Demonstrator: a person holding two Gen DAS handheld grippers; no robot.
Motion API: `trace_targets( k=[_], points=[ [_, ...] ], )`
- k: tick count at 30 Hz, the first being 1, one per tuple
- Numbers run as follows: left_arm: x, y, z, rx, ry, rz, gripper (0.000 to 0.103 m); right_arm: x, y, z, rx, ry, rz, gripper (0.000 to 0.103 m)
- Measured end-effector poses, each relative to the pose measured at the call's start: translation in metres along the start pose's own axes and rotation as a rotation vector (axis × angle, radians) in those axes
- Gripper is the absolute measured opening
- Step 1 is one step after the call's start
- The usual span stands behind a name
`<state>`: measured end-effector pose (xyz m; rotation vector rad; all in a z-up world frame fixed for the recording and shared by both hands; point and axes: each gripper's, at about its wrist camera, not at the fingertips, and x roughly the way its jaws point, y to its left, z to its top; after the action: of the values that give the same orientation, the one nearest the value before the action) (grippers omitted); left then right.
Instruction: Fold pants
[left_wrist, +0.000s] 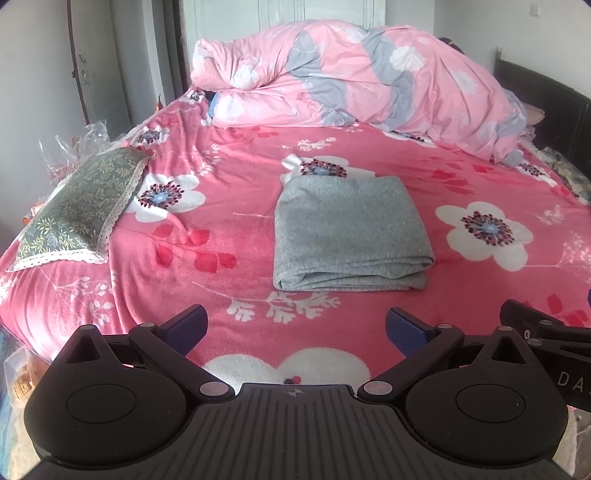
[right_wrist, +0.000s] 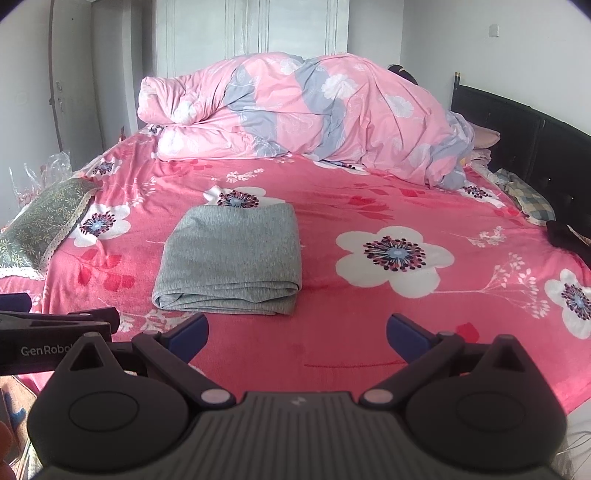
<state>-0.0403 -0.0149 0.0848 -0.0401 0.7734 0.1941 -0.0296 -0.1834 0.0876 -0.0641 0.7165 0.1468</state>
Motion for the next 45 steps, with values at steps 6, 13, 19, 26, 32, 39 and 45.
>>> trace_targets(
  k=[6, 13, 19, 26, 32, 39, 45],
  points=[
    [0.0045, 0.0043, -0.0007, -0.01, 0.019, 0.003, 0.103, 0.0042, 0.0008, -0.0004, -0.003, 0.023, -0.001, 0.103],
    [0.0071, 0.0066, -0.0005, -0.015, 0.031, -0.007, 0.103, 0.0058, 0.0021, -0.0001, -0.011, 0.029, -0.003, 0.103],
    [0.0087, 0.0038, -0.002, -0.006, 0.041, -0.017, 0.038, 0.008, 0.0004, -0.0002, -0.012, 0.041, -0.001, 0.103],
    [0.0092, 0.0036, -0.0027, -0.009, 0.048, -0.027, 0.038, 0.0077, -0.0001, 0.0, -0.014, 0.04, -0.001, 0.103],
    [0.0093, 0.004, -0.0034, -0.007, 0.047, -0.028, 0.103, 0.0077, -0.0003, -0.0001, -0.015, 0.041, -0.002, 0.103],
    [0.0095, 0.0049, -0.0035, -0.009, 0.046, -0.027, 0.103, 0.0074, 0.0006, -0.0004, -0.016, 0.042, -0.003, 0.103],
    [0.009, 0.0068, -0.0042, -0.011, 0.047, -0.026, 0.073, 0.0073, 0.0016, -0.0001, -0.015, 0.044, -0.004, 0.103]
  ],
)
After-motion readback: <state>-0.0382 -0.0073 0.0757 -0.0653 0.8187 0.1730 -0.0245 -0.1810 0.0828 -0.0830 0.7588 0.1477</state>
